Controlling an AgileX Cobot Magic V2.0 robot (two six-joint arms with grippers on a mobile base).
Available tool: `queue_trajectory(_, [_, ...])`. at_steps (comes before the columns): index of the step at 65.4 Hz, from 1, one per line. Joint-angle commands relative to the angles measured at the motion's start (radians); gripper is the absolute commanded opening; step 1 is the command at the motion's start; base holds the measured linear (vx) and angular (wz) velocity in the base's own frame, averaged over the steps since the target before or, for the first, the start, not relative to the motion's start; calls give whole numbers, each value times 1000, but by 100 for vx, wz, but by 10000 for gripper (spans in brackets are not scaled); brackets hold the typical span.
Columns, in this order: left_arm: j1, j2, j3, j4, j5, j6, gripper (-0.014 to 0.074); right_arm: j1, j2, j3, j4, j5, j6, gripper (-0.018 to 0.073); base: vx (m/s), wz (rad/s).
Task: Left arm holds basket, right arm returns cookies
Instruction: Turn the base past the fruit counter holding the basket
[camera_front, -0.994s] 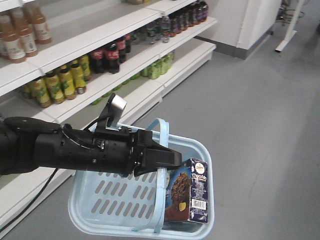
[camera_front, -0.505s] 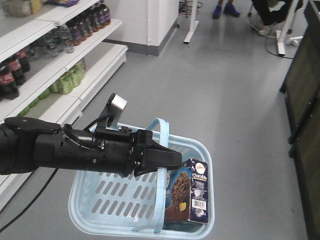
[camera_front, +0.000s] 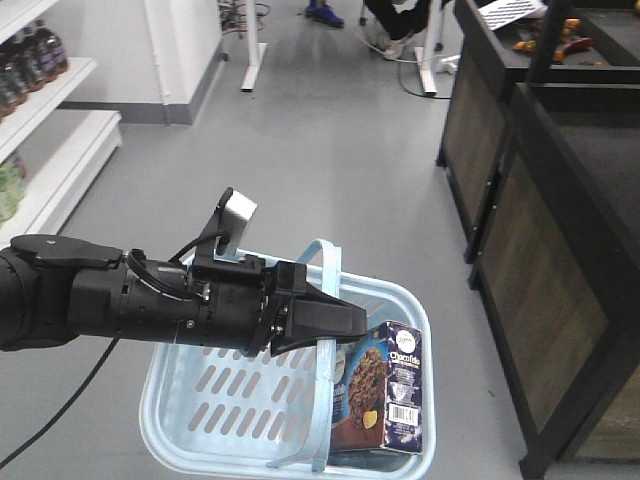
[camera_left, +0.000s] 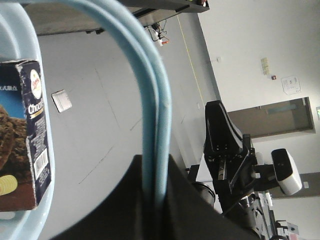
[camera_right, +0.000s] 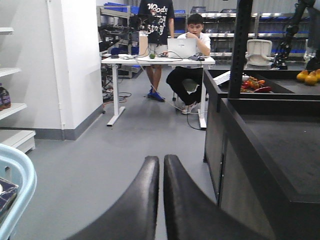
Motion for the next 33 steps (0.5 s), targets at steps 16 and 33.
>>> queue_trajectory(16, [-6,-43,-32,-119,64,4,-3,-8,-13,17,-5,-76,-6,-6,21,-25])
queue_trajectory(33, [-6,-43,-32,-119,64,4,-3,-8,-13,17,-5,-76,-6,-6,31,6])
